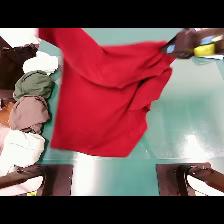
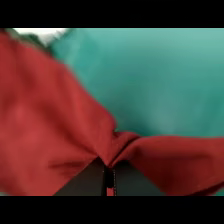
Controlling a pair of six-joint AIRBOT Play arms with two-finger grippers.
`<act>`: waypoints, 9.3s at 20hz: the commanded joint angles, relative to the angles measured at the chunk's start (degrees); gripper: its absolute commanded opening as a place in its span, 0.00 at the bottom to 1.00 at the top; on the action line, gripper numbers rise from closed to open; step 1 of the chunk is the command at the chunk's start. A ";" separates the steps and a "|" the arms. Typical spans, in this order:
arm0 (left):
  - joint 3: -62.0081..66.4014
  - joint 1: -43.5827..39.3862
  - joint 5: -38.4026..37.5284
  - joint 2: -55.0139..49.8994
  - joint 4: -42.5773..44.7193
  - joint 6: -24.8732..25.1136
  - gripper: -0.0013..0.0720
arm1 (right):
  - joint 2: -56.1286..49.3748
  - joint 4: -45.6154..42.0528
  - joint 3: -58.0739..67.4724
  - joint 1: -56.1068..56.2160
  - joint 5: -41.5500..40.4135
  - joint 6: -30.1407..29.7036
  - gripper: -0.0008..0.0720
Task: Fold the shirts.
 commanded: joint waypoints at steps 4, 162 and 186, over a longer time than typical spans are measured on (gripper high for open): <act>-1.22 0.02 -3.15 -22.10 -3.19 -4.98 0.06 | -8.72 0.09 -11.65 -5.73 -9.05 0.07 0.03; -61.11 10.67 -10.12 -3.69 -13.64 1.49 0.68 | -14.53 -17.75 11.08 -6.78 13.07 -6.01 0.51; -42.45 8.72 -16.39 -0.24 -10.43 0.87 0.05 | 11.93 4.79 -65.09 -27.43 -24.00 -4.81 0.51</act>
